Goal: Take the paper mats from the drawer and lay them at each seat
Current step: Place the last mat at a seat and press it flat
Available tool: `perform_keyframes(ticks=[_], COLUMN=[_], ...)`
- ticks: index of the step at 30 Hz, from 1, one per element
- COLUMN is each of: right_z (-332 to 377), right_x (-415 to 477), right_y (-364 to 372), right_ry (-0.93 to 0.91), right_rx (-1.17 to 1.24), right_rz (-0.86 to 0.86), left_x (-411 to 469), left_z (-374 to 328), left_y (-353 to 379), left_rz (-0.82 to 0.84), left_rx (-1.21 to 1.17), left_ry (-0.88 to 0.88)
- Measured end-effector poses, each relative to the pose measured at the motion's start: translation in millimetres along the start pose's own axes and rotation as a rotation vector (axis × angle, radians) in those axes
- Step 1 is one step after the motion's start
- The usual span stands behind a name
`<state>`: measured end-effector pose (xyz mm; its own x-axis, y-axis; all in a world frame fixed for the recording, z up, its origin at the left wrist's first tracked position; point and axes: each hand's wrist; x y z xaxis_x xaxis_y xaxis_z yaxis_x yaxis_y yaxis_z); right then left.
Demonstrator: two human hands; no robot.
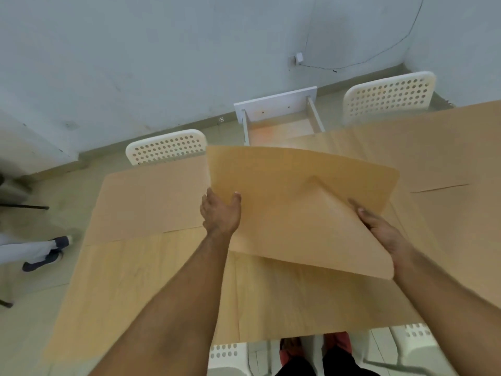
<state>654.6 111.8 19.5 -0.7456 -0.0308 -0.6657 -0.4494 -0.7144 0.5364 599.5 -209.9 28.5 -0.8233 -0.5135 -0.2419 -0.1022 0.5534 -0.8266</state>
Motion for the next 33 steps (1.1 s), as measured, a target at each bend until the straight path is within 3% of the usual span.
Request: perform_keyframes(ticks=[3, 6, 10, 15, 26, 33], right_z=[5.6, 4.7, 0.8, -13.6, -57.5, -108.8], right_x=[-4.5, -5.7, -9.2, -11.8, -32.8, -53.7], right_y=[6.3, 12.3, 21.9, 29.0, 49.4, 49.2], right_ry=[0.03, 0.069, 0.037, -0.04, -0.283, -0.328], right_rx=[0.001, -0.019, -0.246, -0.475, -0.616, -0.8], right_rz=[0.135, 0.154, 0.088, 0.056, -0.012, 0.069], left_x=[7.6, 9.1, 12.6, 11.8, -43.7, -108.8], left_z=[14.6, 29.8, 52.6, 70.8, 126.8, 200.9], left_y=[-13.5, -26.1, -42.3, -71.6, -114.0, -135.9], left_rz=[0.025, 0.011, -0.161, -0.247, -0.408, -0.48], left_rx=[-0.131, -0.321, -0.283, -0.206, -0.234, -0.234], left_ry=[-0.125, -0.204, -0.204, -0.223, -0.26, -0.347])
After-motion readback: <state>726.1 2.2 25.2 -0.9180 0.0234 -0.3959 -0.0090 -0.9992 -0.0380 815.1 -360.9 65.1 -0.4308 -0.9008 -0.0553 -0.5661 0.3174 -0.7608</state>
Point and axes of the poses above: each hand's wrist, its own x-axis towards the middle knuckle, its own y-axis out of the palm, z = x × y, and after that the axes turned 8 degrees about x, right-handed
